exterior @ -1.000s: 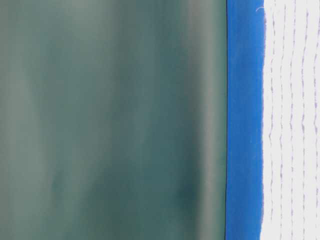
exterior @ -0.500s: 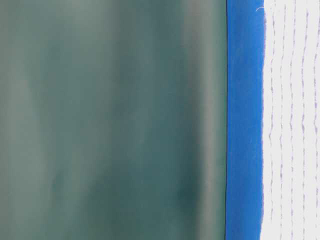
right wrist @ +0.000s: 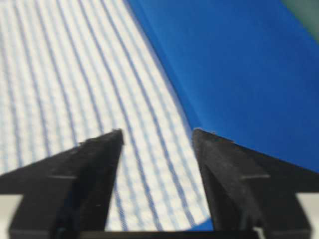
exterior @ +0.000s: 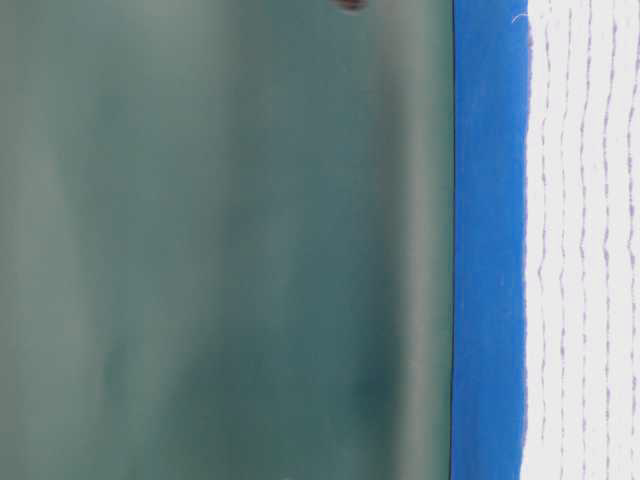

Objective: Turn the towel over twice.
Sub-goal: 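Move both grippers to the towel's far corners and pinch them, then lift the far towel edge with both grippers and pull it away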

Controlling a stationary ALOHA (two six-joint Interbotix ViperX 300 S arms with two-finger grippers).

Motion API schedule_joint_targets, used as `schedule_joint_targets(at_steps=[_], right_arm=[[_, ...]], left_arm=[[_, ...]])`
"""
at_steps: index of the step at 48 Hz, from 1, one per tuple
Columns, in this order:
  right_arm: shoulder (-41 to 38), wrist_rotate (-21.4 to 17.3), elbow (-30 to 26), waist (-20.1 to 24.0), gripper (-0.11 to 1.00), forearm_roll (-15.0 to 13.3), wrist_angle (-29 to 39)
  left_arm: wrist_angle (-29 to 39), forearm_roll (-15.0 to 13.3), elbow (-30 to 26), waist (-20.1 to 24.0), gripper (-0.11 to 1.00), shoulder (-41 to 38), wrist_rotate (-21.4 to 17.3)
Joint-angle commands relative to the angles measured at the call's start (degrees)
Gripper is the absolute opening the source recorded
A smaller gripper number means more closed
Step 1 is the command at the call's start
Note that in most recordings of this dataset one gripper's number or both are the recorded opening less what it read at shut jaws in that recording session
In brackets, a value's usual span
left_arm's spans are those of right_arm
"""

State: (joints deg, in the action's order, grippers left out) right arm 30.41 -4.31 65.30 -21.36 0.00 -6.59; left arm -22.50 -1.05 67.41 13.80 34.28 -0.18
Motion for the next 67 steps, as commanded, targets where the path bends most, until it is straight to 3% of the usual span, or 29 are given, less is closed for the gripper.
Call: schedule_joint_targets(at_steps=[1, 25, 43, 48, 59, 61, 67], right_arm=[[-3.9, 0.1, -1.4, -1.1, 0.60, -0.1, -1.0], [-23.5, 0.6, -1.8, -7.3, 0.60, -0.2, -10.0], [-30.9, 0.8, -3.0, -9.1, 0.58, -0.2, -12.1], [-30.9, 1.0, -3.2, -9.1, 0.50, -0.3, -11.9], [-30.9, 1.1, -3.8, -9.1, 0.07, -1.1, -10.4], [-30.9, 1.1, -3.9, -9.1, 0.07, -1.1, -9.9], [-30.8, 1.1, -4.2, -9.1, 0.07, -1.2, -9.0]], left_arm=[[-1.8, -0.1, -0.4, 1.3, 0.88, -3.0, -0.2], [-12.0, -0.1, -1.1, 8.1, 0.86, -27.5, -0.2], [-11.8, -0.1, -2.5, 12.2, 0.82, -36.3, -0.3], [-8.8, -0.1, -3.0, 12.4, 0.70, -36.6, -0.3], [-4.1, -0.1, -3.4, 12.4, 0.08, -36.7, -0.3], [-4.0, -0.1, -3.3, 12.4, 0.03, -36.5, -0.3], [-4.0, -0.3, -3.0, 12.4, 0.04, -35.9, -0.1]])
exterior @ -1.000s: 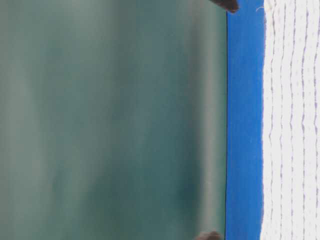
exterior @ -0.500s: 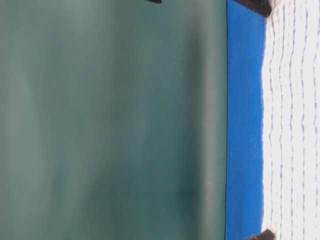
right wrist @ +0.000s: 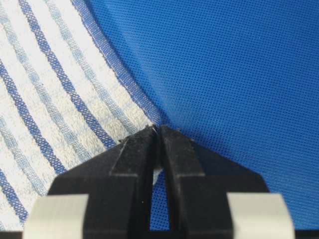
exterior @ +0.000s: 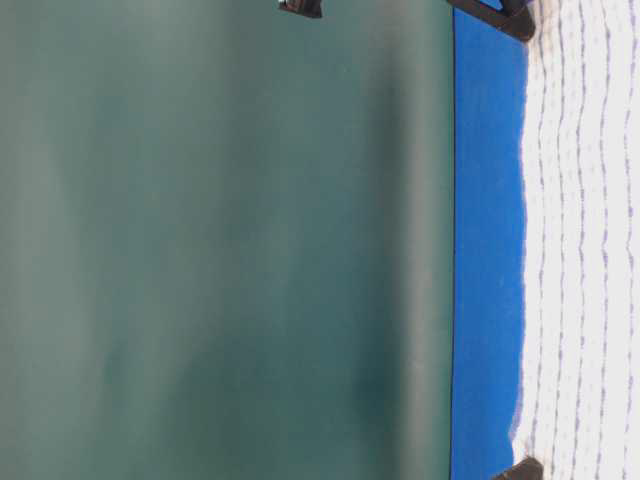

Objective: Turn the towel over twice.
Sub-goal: 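Lift the far towel edge with both grippers and pull it away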

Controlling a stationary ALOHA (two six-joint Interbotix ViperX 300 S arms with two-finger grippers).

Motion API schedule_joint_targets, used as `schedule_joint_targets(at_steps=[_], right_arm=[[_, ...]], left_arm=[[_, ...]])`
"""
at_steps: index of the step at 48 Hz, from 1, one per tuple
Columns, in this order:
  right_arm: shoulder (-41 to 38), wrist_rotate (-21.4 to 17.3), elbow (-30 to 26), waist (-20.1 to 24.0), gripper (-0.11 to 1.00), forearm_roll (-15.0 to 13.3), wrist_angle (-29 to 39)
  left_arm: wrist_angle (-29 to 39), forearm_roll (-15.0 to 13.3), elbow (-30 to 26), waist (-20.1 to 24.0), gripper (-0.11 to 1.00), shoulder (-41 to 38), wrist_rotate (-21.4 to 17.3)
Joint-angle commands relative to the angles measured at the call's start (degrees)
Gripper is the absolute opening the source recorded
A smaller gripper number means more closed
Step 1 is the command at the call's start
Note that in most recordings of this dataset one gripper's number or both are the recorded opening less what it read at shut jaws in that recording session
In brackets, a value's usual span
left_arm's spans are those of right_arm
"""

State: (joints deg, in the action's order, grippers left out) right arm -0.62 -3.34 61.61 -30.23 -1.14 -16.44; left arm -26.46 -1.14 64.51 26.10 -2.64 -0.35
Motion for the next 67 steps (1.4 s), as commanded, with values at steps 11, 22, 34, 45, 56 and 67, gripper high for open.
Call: schedule_joint_targets(at_steps=[11, 22, 34, 45, 56, 67], right_arm=[[2.8, 0.0, -1.0, -1.3, 0.07, -0.1, 0.6], [5.8, 1.9, -4.2, -5.8, 0.07, -0.3, 1.2], [10.0, 7.0, -10.8, -9.8, 0.07, -0.3, 7.2], [14.2, 11.3, -17.4, -12.5, 0.07, -0.3, 12.6], [18.0, 14.2, -22.4, -14.1, 0.07, -0.3, 16.2], [23.5, 14.9, -24.8, -12.9, 0.07, -0.3, 19.9]], left_arm=[[0.7, -0.4, -0.3, 1.0, 0.04, 5.7, 0.1], [3.1, -0.4, -2.3, 4.8, 0.04, 12.4, 0.0], [5.5, -0.4, -6.5, 7.6, 0.04, 18.0, -0.2], [5.7, -0.3, -10.8, 11.3, 0.04, 21.4, -0.3], [5.7, -0.4, -14.7, 14.2, 0.04, 23.8, -0.4], [5.7, -0.3, -16.3, 13.4, 0.04, 28.2, -0.3]])
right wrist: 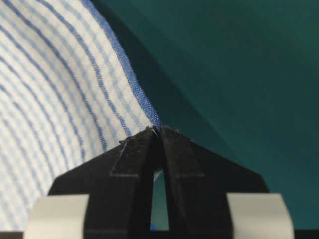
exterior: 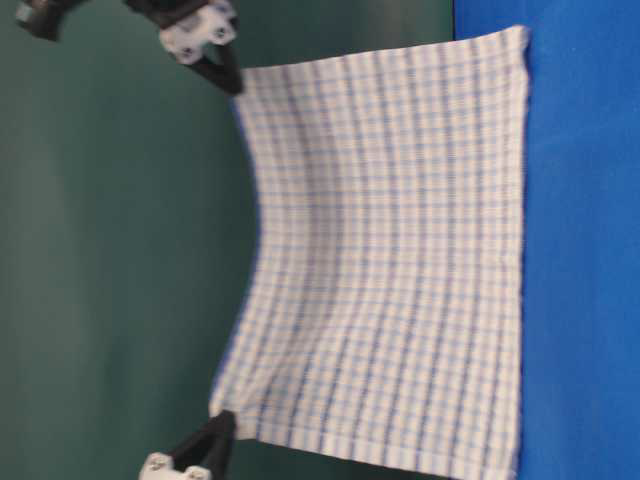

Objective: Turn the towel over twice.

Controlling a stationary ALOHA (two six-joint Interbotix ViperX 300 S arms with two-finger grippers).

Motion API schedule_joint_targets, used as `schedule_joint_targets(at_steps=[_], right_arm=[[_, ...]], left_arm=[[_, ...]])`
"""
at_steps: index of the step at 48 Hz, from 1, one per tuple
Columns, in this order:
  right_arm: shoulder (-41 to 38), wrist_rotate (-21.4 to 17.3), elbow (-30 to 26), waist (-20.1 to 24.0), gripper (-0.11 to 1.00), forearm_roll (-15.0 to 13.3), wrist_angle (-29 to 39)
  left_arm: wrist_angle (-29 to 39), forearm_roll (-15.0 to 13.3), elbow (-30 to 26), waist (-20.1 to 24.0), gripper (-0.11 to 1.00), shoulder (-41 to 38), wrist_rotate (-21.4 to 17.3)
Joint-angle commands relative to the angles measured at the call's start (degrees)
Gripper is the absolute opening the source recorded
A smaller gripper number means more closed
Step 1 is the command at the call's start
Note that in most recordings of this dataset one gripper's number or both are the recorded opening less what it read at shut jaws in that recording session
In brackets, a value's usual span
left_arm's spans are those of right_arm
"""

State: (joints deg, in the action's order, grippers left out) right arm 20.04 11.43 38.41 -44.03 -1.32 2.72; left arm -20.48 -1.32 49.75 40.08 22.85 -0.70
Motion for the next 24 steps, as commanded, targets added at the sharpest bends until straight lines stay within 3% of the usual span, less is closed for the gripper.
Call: schedule_joint_targets(at_steps=[1, 16, 24], right_arm=[[3.4, 0.0, -1.5, 1.3, 0.07, -0.1, 1.1], [11.3, -0.4, 1.9, 9.5, 0.07, 0.0, 10.3], [14.1, -1.6, 3.3, 16.3, 0.07, 0.3, 18.0]], left_arm=[[-0.3, -0.2, -1.3, -1.0, 0.04, 3.6, 0.1], [0.8, -0.2, 2.9, -7.5, 0.04, 10.6, 0.2], [2.5, -0.1, 6.1, -12.2, 0.04, 13.3, 0.2]])
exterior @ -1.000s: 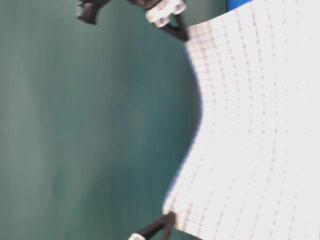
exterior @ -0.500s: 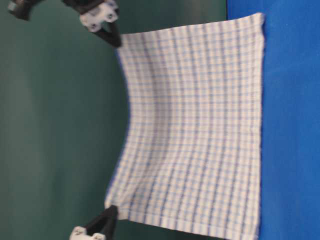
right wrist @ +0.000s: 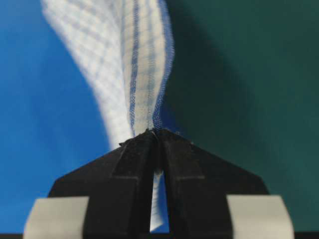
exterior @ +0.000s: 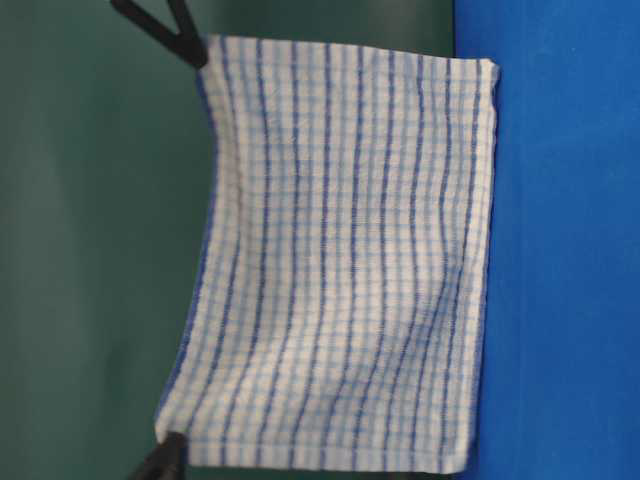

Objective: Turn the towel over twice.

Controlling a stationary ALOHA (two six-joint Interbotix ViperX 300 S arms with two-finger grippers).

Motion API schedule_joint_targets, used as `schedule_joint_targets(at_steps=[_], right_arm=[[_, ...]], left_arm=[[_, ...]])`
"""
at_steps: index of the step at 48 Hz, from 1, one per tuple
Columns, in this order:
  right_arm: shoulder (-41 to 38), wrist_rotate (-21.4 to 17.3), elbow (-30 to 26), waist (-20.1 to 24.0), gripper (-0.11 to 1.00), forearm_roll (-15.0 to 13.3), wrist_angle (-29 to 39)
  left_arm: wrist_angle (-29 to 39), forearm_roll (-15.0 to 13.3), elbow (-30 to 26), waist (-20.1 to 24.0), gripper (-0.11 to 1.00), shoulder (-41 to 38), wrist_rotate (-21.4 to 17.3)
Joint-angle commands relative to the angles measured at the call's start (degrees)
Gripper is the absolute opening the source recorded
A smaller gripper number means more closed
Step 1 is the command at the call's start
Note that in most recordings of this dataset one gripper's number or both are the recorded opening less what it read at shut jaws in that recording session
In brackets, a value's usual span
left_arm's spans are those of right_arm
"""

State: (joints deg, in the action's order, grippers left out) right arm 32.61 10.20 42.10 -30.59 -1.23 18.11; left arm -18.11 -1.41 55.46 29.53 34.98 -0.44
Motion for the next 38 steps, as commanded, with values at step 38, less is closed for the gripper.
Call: schedule_joint_targets(at_steps=[38], right_arm=[[-10.5, -29.1, 11.0, 33.3, 0.07, 0.3, 3.3]], left_arm=[[5.4, 0.0, 13.7, -33.0, 0.04, -6.8, 1.1]])
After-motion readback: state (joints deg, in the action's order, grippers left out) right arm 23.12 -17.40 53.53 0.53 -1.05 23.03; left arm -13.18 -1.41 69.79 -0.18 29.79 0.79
